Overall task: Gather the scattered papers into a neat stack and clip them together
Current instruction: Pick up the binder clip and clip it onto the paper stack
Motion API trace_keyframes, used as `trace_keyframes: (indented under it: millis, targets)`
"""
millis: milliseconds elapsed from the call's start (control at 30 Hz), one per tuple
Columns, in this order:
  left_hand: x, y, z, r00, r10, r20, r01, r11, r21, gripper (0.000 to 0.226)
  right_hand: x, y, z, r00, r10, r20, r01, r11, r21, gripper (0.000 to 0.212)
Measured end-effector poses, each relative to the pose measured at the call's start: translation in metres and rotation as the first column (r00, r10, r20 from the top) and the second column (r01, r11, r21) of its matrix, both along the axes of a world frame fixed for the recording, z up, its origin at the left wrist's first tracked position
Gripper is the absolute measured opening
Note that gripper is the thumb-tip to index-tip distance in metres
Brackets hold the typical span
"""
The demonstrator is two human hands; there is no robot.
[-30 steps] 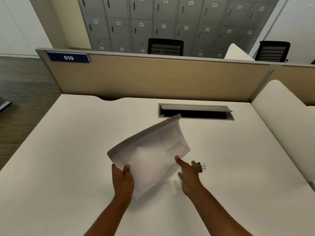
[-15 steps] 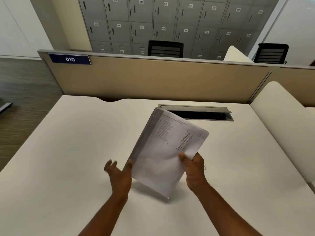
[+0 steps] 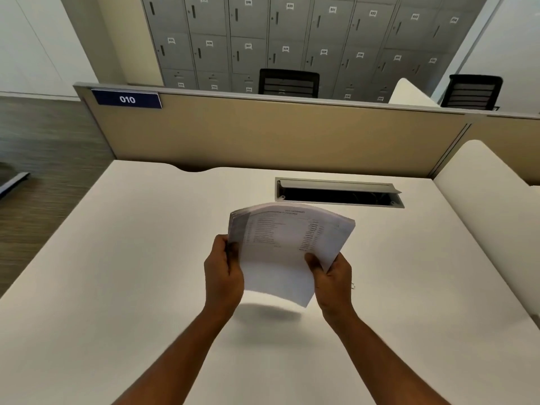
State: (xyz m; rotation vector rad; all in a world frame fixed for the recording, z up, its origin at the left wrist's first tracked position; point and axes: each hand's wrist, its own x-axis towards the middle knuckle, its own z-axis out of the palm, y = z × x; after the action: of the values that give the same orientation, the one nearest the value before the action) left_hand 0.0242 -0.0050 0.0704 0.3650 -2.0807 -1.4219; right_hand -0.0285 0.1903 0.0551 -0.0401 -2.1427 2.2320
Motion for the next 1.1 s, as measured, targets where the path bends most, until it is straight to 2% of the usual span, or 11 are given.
trace_keyframes:
  millis: [167,233,333,467,600,700,767,833,933,1000,1100]
  targets:
    - [0.011,0.006,-0.011,1.0,0.013,0.003,-0.013,1.0,0.019,0.024,0.012,-0.008,-0.006,0.998,-0.035,-0.055,0.039,0.996,0.077,0.013]
    - [0.014,0.006,-0.017,0.999,-0.019,0.044,0.018,0.999,0.039,0.009,0.016,-0.01,-0.005,0.999,-0.026,-0.042,0.03,0.996,0.088,0.024]
    - [0.015,0.006,-0.019,0.997,-0.054,0.046,0.053,0.998,0.026,0.018,0.016,-0.011,-0.002,0.998,-0.042,-0.037,0.045,0.995,0.085,0.044]
    - [0.014,0.007,-0.017,0.998,-0.056,0.027,0.055,0.998,0.038,0.016,0.014,-0.013,-0.003,0.997,-0.077,-0.021,0.079,0.99,0.114,0.035]
    - [0.014,0.006,-0.015,0.999,-0.052,0.008,0.051,0.997,0.054,0.019,0.012,-0.011,0.0,0.992,-0.063,-0.107,0.075,0.992,0.105,0.035]
    - [0.018,0.004,-0.02,0.996,-0.087,0.025,0.085,0.995,0.047,0.023,0.012,-0.01,0.001,0.994,0.037,-0.104,-0.022,0.989,0.148,0.053]
    - [0.019,0.005,-0.022,0.995,-0.093,0.044,0.091,0.995,0.049,0.025,0.013,-0.009,0.007,0.985,0.029,-0.172,0.007,0.978,0.206,0.072]
    - [0.019,0.005,-0.024,0.996,-0.077,0.055,0.074,0.995,0.062,0.025,0.011,-0.006,0.015,0.931,0.005,-0.364,0.121,0.939,0.322,0.08]
    - [0.02,0.006,-0.026,0.995,-0.073,0.064,0.07,0.996,0.056,0.023,0.008,-0.001,0.033,0.767,0.139,-0.626,0.329,0.753,0.57,0.059]
    - [0.02,0.006,-0.028,0.995,-0.082,0.065,0.078,0.996,0.053,0.023,0.007,0.0,0.042,0.746,0.192,-0.637,0.374,0.67,0.641,0.05]
    - [0.02,0.006,-0.028,0.995,-0.081,0.062,0.078,0.996,0.048,0.023,0.007,0.003,0.046,0.737,0.19,-0.648,0.397,0.654,0.644,0.049]
